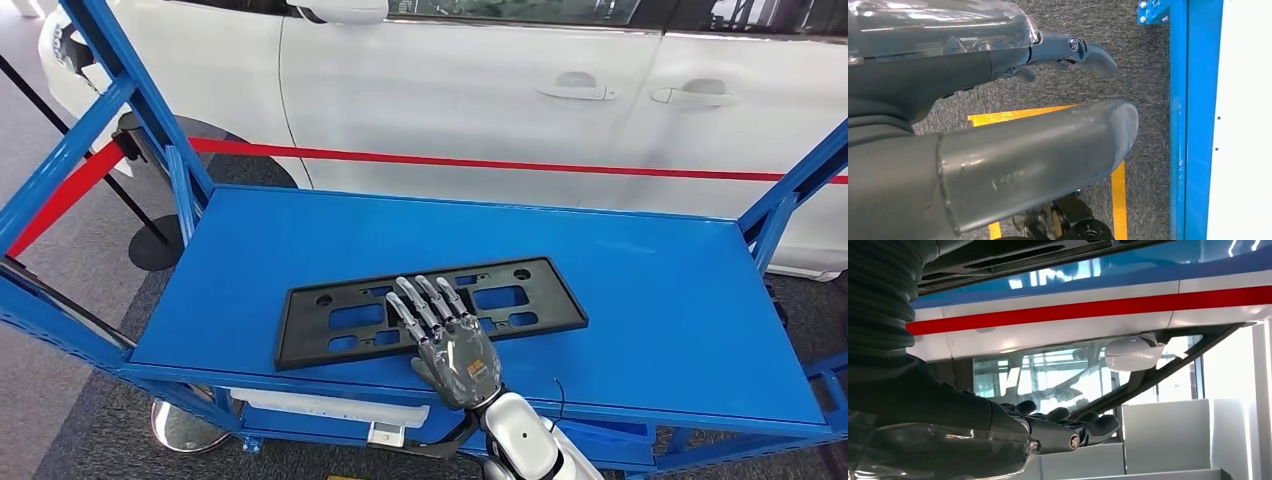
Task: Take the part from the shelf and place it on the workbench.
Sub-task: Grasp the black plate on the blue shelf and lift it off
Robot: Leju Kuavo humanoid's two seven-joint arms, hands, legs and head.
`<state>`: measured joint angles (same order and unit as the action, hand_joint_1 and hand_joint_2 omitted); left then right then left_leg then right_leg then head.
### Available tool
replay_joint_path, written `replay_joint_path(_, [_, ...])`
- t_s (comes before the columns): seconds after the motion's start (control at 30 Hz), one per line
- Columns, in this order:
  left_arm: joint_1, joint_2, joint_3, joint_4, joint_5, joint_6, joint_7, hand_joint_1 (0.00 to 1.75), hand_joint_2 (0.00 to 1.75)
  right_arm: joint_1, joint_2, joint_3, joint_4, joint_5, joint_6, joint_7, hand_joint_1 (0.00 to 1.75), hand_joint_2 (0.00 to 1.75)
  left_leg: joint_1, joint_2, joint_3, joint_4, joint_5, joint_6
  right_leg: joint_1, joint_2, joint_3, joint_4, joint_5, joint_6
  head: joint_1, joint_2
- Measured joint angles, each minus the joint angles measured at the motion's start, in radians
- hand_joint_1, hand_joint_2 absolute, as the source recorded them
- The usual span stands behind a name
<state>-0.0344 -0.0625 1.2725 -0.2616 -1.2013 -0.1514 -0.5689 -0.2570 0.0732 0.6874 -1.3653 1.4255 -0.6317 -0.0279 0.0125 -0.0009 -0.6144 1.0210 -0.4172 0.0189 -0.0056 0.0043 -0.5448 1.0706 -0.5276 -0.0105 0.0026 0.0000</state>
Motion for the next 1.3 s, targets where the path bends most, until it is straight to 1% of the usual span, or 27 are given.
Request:
replay_joint_path(0.03, [0.0,0.0,0.0,0.0,0.0,0.0,0.0,0.0,0.0,-0.002,0.0,0.0,0.0,-0.002,0.0,-0.001,0.0,1.75,0.0,0.0,-0.001,0.0,0.002,-0.005,0.004,-0.001,0.025,-0.042,0.007,-0.004,0.001,0.0])
replay_joint_path(0.07, [0.0,-0.001,0.0,0.0,0.001,0.0,0.0,0.0,0.0,-0.004,0.0,0.0,-0.001,-0.003,0.001,-0.001,0.0,1.75,0.0,0.0,0.0,0.0,0.004,-0.011,0.007,-0.003,0.034,-0.061,0.006,-0.006,0.002,0.0])
replay_joint_path(0.17, [0.0,-0.001,0.0,0.0,0.003,0.004,0.001,0.0,0.0,-0.005,0.001,0.001,-0.002,-0.014,0.008,-0.003,0.0,1.75,0.001,0.0,-0.003,0.0,0.006,-0.031,0.003,-0.003,0.031,-0.078,0.021,-0.014,0.005,0.0])
replay_joint_path(0.2, [0.001,-0.001,0.0,0.0,0.003,0.006,0.001,0.0,0.0,-0.005,0.001,0.001,-0.003,-0.021,0.012,-0.005,0.0,1.75,0.001,0.0,-0.011,0.019,-0.011,-0.035,0.0,-0.004,0.031,-0.085,0.029,-0.02,0.002,0.0])
replay_joint_path(0.23, [0.001,-0.001,0.0,0.0,0.003,0.007,0.001,0.0,0.0,-0.005,0.001,0.001,-0.003,-0.029,0.017,-0.008,0.0,1.75,0.002,0.0,-0.026,0.057,-0.04,-0.039,-0.003,-0.005,0.029,-0.09,0.037,-0.024,-0.001,0.0])
replay_joint_path(0.3, [0.002,0.0,0.001,0.0,0.002,0.007,0.001,0.0,0.0,-0.003,0.001,0.002,-0.004,-0.039,0.024,-0.011,0.0,1.75,0.005,0.0,-0.073,0.183,-0.117,-0.047,-0.002,-0.008,0.022,-0.09,0.043,-0.028,-0.006,0.0])
replay_joint_path(0.33, [0.003,0.0,0.001,0.0,0.001,0.007,0.001,0.0,0.0,-0.002,0.001,0.002,-0.004,-0.041,0.026,-0.013,0.0,1.75,0.006,0.0,-0.091,0.238,-0.14,-0.05,-0.001,-0.008,0.019,-0.088,0.044,-0.028,-0.007,0.0])
replay_joint_path(0.37, [0.004,0.0,0.001,0.0,0.0,0.007,0.001,0.0,0.0,-0.001,0.001,0.002,-0.005,-0.042,0.028,-0.015,0.0,1.75,0.007,0.0,-0.095,0.265,-0.144,-0.053,0.0,-0.009,0.016,-0.085,0.044,-0.028,-0.008,0.0])
replay_joint_path(0.4, [0.005,0.0,0.001,0.0,-0.001,0.007,0.001,0.0,0.0,-0.001,0.001,0.002,-0.005,-0.042,0.03,-0.017,0.0,1.75,0.008,0.0,-0.082,0.254,-0.129,-0.054,0.0,-0.008,0.015,-0.082,0.044,-0.027,-0.008,0.0])
replay_joint_path(0.47, [0.005,0.001,0.001,0.0,-0.003,0.007,0.0,0.0,0.0,-0.002,0.001,0.003,-0.005,-0.042,0.036,-0.018,0.0,1.75,0.01,0.0,-0.012,0.134,-0.072,-0.053,-0.001,-0.008,0.014,-0.074,0.04,-0.022,-0.008,0.0])
replay_joint_path(0.5, [0.004,0.001,0.001,0.0,-0.005,0.006,0.0,0.0,0.0,-0.004,0.001,0.003,-0.005,-0.042,0.04,-0.018,0.0,1.75,0.009,0.0,0.025,0.072,-0.053,-0.051,0.0,-0.008,0.012,-0.07,0.037,-0.018,-0.008,0.0])
replay_joint_path(0.57, [0.004,0.001,0.002,0.0,-0.01,0.005,-0.001,0.0,0.0,-0.007,0.001,0.006,-0.005,-0.042,0.049,-0.018,0.0,1.75,0.005,-0.001,0.059,0.004,-0.044,-0.041,0.003,-0.007,0.008,-0.065,0.035,-0.009,-0.008,0.0])
replay_joint_path(0.63, [0.004,0.0,0.003,0.0,-0.013,0.005,-0.001,0.0,0.0,-0.012,0.002,0.009,-0.002,-0.042,0.06,-0.018,0.0,1.75,0.003,-0.002,0.059,-0.003,-0.045,-0.028,0.004,-0.006,0.006,-0.063,0.036,0.001,-0.008,0.0])
replay_joint_path(0.7, [0.003,0.0,0.003,0.0,-0.014,0.005,-0.002,0.0,0.0,-0.02,0.003,0.011,0.004,-0.043,0.073,-0.018,0.0,1.75,0.007,-0.002,0.059,-0.011,-0.041,-0.014,0.003,-0.006,-0.006,-0.04,0.018,0.011,-0.006,0.0])
replay_joint_path(0.73, [0.002,0.0,0.003,0.0,-0.015,0.005,-0.002,0.0,0.0,-0.024,0.003,0.012,0.009,-0.043,0.078,-0.018,0.0,1.75,0.009,-0.001,0.058,-0.015,-0.038,-0.007,0.002,-0.005,-0.024,-0.003,-0.005,0.016,-0.005,0.0])
replay_joint_path(0.8, [0.0,0.0,0.003,0.0,-0.017,0.005,-0.003,0.0,0.0,-0.032,0.004,0.014,0.023,-0.044,0.087,-0.018,0.0,1.75,0.008,0.0,0.055,-0.015,-0.036,0.001,-0.001,-0.005,-0.086,0.121,-0.065,0.021,-0.002,0.0])
replay_joint_path(0.83, [0.0,0.0,0.003,0.0,-0.017,0.005,-0.003,0.0,0.0,-0.033,0.004,0.014,0.03,-0.044,0.089,-0.018,0.0,1.75,0.008,0.0,0.054,-0.015,-0.035,0.003,-0.002,-0.005,-0.117,0.18,-0.084,0.023,-0.002,0.0])
replay_joint_path(0.87, [0.0,0.0,0.003,0.0,-0.017,0.005,-0.003,0.0,0.0,-0.033,0.004,0.015,0.038,-0.046,0.091,-0.017,0.0,1.75,0.008,0.0,0.053,-0.014,-0.035,0.003,-0.002,-0.005,-0.137,0.214,-0.085,0.024,-0.002,0.0])
replay_joint_path(0.9, [0.0,-0.001,0.003,0.0,-0.018,0.005,-0.003,0.0,0.0,-0.035,0.005,0.015,0.047,-0.048,0.094,-0.016,0.0,1.75,0.007,-0.001,0.054,-0.014,-0.035,0.003,-0.003,-0.005,-0.14,0.211,-0.066,0.023,-0.001,0.0])
replay_joint_path(0.93, [0.0,-0.001,0.003,0.0,-0.02,0.005,-0.003,0.0,0.0,-0.038,0.007,0.015,0.055,-0.051,0.097,-0.015,0.0,1.75,0.007,-0.002,0.055,-0.012,-0.036,0.002,-0.004,-0.005,-0.124,0.17,-0.032,0.021,-0.001,0.0])
replay_joint_path(0.97, [0.0,-0.001,0.003,0.0,-0.022,0.005,-0.003,0.0,0.0,-0.041,0.009,0.016,0.062,-0.053,0.099,-0.014,0.0,1.75,0.007,-0.003,0.055,-0.011,-0.037,0.0,-0.004,-0.005,-0.095,0.104,0.009,0.017,-0.001,0.0])
replay_joint_path(1.03, [-0.002,-0.002,0.003,0.0,-0.027,0.005,-0.003,0.0,0.0,-0.05,0.014,0.016,0.073,-0.056,0.102,-0.012,0.0,1.75,0.004,-0.004,0.054,-0.007,-0.04,-0.007,-0.001,-0.005,-0.043,-0.012,0.055,0.009,-0.002,0.0])
replay_joint_path(1.07, [-0.002,-0.002,0.003,0.0,-0.028,0.005,-0.003,0.0,0.0,-0.054,0.016,0.016,0.077,-0.057,0.103,-0.01,0.0,1.75,0.002,-0.004,0.051,-0.006,-0.04,-0.013,0.002,-0.004,-0.033,-0.041,0.06,0.006,-0.002,0.0])
replay_joint_path(1.13, [-0.003,-0.002,0.003,0.0,-0.032,0.005,-0.005,0.0,0.0,-0.061,0.022,0.016,0.093,-0.059,0.107,-0.002,0.0,1.75,0.001,-0.004,0.049,-0.007,-0.039,-0.025,0.003,-0.001,-0.032,-0.053,0.058,0.001,-0.002,0.0])
replay_joint_path(1.2, [-0.004,-0.003,0.003,0.0,-0.035,0.004,-0.007,0.0,0.0,-0.073,0.03,0.016,0.119,-0.061,0.114,0.005,0.0,1.75,0.003,-0.003,0.045,0.005,-0.051,-0.036,-0.002,-0.001,-0.03,-0.061,0.064,-0.009,-0.004,0.0])
replay_joint_path(1.23, [-0.005,-0.003,0.003,0.0,-0.036,0.004,-0.008,0.0,0.0,-0.083,0.037,0.016,0.137,-0.062,0.117,0.008,0.0,1.75,0.004,-0.003,0.032,0.035,-0.071,-0.04,-0.005,-0.002,-0.029,-0.065,0.066,-0.015,-0.005,0.0])
replay_joint_path(1.3, [-0.006,-0.003,0.003,0.0,-0.042,0.004,-0.009,0.0,0.0,-0.102,0.051,0.016,0.181,-0.064,0.125,0.013,0.0,1.75,0.005,-0.003,-0.021,0.152,-0.135,-0.047,-0.005,-0.004,-0.029,-0.066,0.068,-0.022,-0.009,0.0])
